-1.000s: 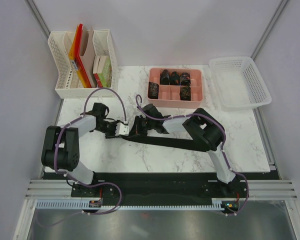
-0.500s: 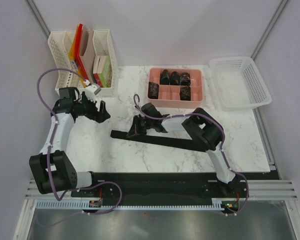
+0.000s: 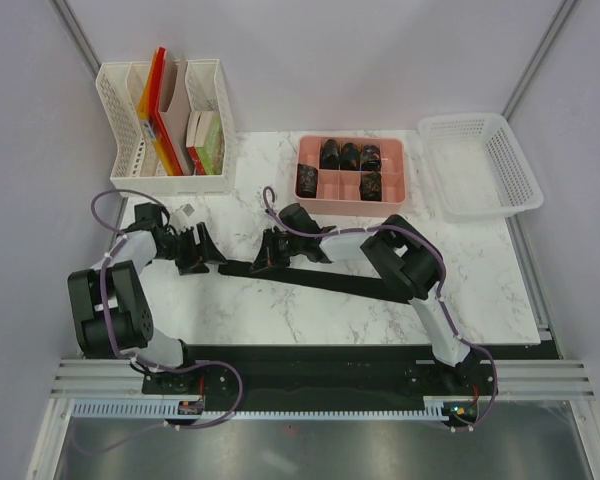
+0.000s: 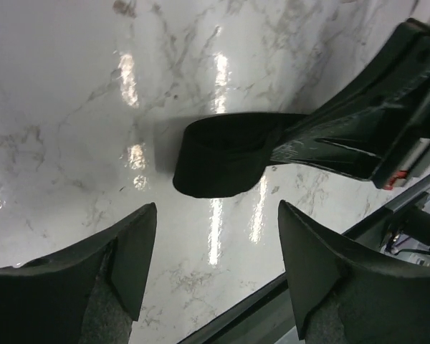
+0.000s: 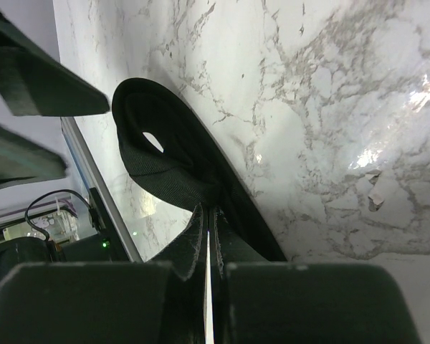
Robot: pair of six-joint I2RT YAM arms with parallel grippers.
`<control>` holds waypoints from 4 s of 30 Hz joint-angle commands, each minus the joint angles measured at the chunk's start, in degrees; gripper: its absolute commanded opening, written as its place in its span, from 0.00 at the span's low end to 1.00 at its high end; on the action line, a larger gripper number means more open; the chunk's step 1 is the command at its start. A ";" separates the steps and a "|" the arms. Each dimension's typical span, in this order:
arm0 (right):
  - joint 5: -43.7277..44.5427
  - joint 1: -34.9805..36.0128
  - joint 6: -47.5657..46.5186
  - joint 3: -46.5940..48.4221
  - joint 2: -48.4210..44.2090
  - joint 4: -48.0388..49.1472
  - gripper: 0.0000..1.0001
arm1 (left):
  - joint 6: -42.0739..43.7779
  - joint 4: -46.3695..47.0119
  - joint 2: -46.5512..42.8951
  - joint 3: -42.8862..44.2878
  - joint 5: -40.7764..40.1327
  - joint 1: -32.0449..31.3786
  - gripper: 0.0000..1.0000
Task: Roll the ties
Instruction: Roll the tie at the center of the board.
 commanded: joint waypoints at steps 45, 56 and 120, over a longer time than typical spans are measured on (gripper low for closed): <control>1.58 0.19 -0.22 -0.16 2.48 -2.41 0.00 | -15.50 11.22 9.40 -0.72 -15.02 -19.47 0.02; -1.58 -1.22 -0.57 -0.95 -4.55 -4.08 0.20 | -16.21 7.17 15.20 2.97 -23.47 -19.47 0.02; -11.86 -2.71 0.75 -2.97 2.74 4.62 0.00 | 92.37 -5.74 -17.32 -10.91 16.34 -8.22 0.75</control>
